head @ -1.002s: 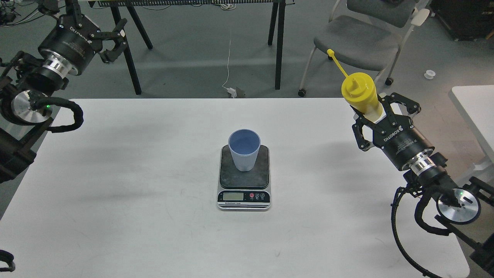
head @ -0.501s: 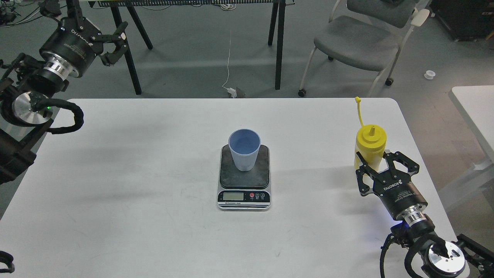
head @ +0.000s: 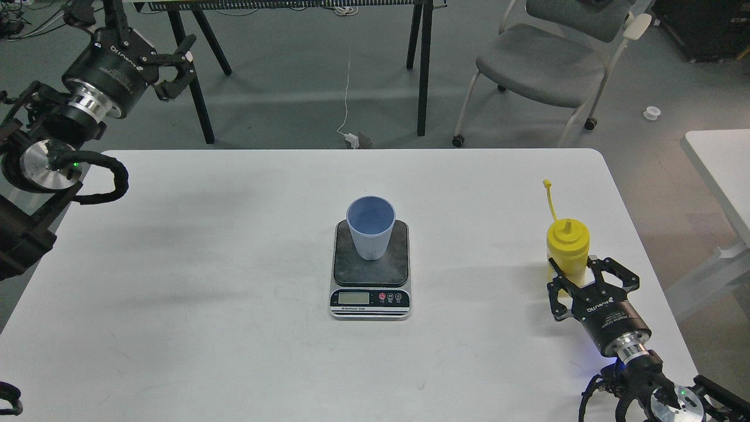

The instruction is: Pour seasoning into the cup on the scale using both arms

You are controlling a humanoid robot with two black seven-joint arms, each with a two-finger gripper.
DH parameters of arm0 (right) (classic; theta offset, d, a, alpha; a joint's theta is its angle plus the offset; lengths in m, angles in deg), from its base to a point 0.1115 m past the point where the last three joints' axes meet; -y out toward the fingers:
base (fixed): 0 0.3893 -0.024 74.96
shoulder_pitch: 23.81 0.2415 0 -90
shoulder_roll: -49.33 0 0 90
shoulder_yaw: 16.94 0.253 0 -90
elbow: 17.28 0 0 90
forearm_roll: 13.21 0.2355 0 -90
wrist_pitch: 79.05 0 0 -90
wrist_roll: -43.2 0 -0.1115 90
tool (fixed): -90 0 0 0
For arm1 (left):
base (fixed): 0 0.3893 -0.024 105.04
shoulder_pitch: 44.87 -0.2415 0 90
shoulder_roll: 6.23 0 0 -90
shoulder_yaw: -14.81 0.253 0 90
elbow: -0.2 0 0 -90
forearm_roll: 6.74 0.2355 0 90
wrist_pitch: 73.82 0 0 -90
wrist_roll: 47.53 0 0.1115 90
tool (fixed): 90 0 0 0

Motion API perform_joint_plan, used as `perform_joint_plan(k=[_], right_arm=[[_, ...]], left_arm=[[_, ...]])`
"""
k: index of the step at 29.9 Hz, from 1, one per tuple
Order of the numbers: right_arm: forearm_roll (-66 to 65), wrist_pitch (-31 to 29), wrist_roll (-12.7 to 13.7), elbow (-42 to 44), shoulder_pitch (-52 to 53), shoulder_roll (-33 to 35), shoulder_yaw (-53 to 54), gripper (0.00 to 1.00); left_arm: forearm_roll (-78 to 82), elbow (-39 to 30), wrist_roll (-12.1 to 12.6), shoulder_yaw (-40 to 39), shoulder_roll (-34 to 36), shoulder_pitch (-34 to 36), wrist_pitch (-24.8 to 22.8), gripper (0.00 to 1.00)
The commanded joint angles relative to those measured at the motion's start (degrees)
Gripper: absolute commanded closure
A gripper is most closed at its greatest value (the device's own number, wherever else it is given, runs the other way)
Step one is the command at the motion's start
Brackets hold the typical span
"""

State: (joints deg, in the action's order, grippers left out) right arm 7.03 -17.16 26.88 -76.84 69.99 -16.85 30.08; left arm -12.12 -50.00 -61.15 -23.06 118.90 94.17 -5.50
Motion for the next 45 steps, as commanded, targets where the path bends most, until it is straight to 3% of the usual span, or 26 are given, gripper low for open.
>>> perform_joint_plan(k=[1, 5, 11, 18, 24, 38, 45], right_arm=[[0.0, 0.1, 0.3, 0.2, 0.1, -0.9, -0.1, 0.57], [0.1, 0.1, 0.3, 0.1, 0.1, -1.6, 0.0, 0.52], [0.1, 0.1, 0.3, 0.0, -0.2, -1.5, 0.3, 0.32], [0.1, 0.1, 0.1, -0.1, -0.5, -1.5, 0.6, 0.26], [0.1, 0.1, -0.6, -0.4, -0.8, -1.4, 1.0, 0.02], [0.7, 0.1, -0.6, -6.7, -7.8, 1.8, 2.4, 0.01], [0.5, 0.1, -0.6, -13.7, -14.3, 6.7, 2.5, 0.01]], left_arm=[[0.1, 0.0, 0.0, 0.0, -0.4, 0.0, 0.1, 0.01], [0.1, 0.0, 0.1, 0.0, -0.4, 0.1, 0.2, 0.01], [0.1, 0.0, 0.0, 0.0, -0.2, 0.1, 0.1, 0.01], [0.1, 0.0, 0.0, 0.0, -0.2, 0.1, 0.1, 0.01], [0.1, 0.0, 0.0, 0.0, -0.2, 0.1, 0.1, 0.01], [0.1, -1.3, 0.0, -0.3, 0.3, 0.0, 0.0, 0.01], [0.1, -1.3, 0.0, -0.6, 0.2, 0.0, -0.1, 0.01]])
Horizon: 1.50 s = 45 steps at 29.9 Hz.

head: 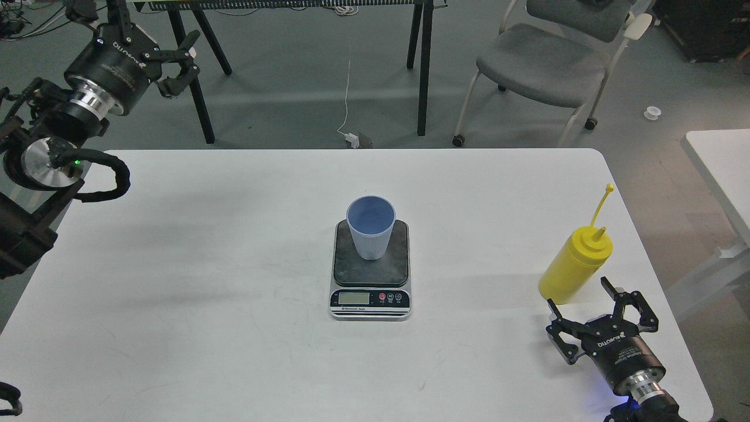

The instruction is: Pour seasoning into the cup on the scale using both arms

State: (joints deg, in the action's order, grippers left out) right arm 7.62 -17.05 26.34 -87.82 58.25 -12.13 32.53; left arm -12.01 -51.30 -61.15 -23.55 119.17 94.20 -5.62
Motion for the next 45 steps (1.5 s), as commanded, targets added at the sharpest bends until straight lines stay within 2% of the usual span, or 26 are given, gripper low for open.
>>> perform_joint_plan(k=[1, 5, 10, 16, 22, 26, 33, 37, 45], right_arm=[[-0.2, 0.0, 0.0, -3.8, -3.7, 3.0, 0.0, 0.01], [-0.1, 0.0, -0.2, -6.5, -5.3, 8.1, 1.7, 0.01], [-0.5, 0.0, -0.2, -4.4, -4.1, 12.2, 9.6, 0.01], [-0.6, 0.0, -0.2, 7.6, 10.9, 14.0, 12.8, 0.00], [-0.7, 0.0, 1.3, 20.0, 26.5, 14.1, 10.2, 0.00], [-0.7, 0.0, 4.1, 29.5, 37.8, 12.7, 6.0, 0.00], [-1.0, 0.0, 4.3, 46.6, 51.0, 2.2, 2.0, 0.00], [-1.1, 0.0, 3.9, 47.9, 52.7, 0.3, -1.9, 0.00], [-1.1, 0.0, 3.9, 48.1, 52.8, -0.1, -1.9, 0.00]], left_arm=[[0.0, 0.0, 0.0, -0.2, -0.1, 0.0, 0.0, 0.01], [-0.1, -0.1, 0.0, -0.3, 0.0, 0.0, -0.2, 0.01], [-0.1, -0.1, -0.1, -0.4, 0.2, -0.1, -0.4, 0.01], [-0.7, 0.0, -0.2, -0.5, 0.0, -0.3, -1.4, 0.01], [-1.4, 0.3, -0.3, -2.8, -0.9, -1.0, -1.8, 0.01], [-3.8, 0.7, -0.4, -3.7, -0.9, -2.7, -3.3, 0.01], [-5.9, 0.6, -0.4, -7.1, -1.0, -5.3, -4.0, 0.01], [-6.0, 0.6, -0.4, -7.2, -1.8, -5.3, -3.9, 0.01], [-6.0, 1.0, -0.5, -7.2, -2.2, -5.4, -3.9, 0.01]])
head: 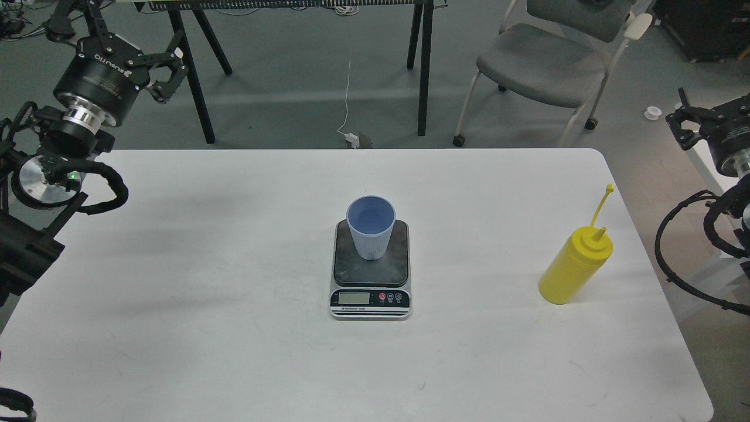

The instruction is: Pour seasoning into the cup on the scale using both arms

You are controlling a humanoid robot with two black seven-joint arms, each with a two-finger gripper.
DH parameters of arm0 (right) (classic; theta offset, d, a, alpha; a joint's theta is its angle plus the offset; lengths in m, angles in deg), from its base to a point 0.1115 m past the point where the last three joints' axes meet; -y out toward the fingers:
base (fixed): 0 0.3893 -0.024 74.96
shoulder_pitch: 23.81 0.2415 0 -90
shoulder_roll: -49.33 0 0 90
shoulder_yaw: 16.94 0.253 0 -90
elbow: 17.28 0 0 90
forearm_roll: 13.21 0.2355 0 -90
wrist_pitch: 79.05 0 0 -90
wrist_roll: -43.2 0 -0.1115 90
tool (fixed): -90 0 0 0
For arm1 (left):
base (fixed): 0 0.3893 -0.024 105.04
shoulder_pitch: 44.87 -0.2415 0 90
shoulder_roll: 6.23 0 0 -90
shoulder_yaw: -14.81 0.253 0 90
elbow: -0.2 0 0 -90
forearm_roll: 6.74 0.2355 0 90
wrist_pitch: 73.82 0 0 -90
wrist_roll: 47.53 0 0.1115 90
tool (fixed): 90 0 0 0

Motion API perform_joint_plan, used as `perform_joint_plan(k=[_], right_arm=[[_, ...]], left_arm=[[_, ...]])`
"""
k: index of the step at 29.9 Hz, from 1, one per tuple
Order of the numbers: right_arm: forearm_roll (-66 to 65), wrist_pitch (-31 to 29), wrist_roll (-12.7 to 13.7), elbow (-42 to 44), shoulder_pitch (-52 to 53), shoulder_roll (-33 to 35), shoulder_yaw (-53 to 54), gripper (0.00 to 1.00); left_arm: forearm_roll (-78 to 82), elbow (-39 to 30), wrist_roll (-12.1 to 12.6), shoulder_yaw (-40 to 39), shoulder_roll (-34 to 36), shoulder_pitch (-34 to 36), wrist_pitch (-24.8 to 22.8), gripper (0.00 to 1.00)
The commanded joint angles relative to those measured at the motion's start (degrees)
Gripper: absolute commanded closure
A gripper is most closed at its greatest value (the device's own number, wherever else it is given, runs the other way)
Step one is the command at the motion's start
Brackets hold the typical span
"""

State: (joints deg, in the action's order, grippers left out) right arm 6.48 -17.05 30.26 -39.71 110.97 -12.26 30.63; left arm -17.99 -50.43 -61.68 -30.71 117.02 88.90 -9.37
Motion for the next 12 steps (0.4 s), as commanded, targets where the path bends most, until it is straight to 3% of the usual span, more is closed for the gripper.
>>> perform_joint_plan(k=[1, 12], right_arm=[[0.0, 0.0, 0.0, 0.0, 0.1, 0.2, 0.0, 0.00], [0.0, 0.0, 0.0, 0.2, 0.0, 0.1, 0.1, 0.00]], left_arm=[[0.0, 0.2, 0.0, 0.0, 0.0, -0.1, -0.1, 0.01], [0.1, 0.2, -0.1, 0.0, -1.3, -1.8, 0.0, 0.01]])
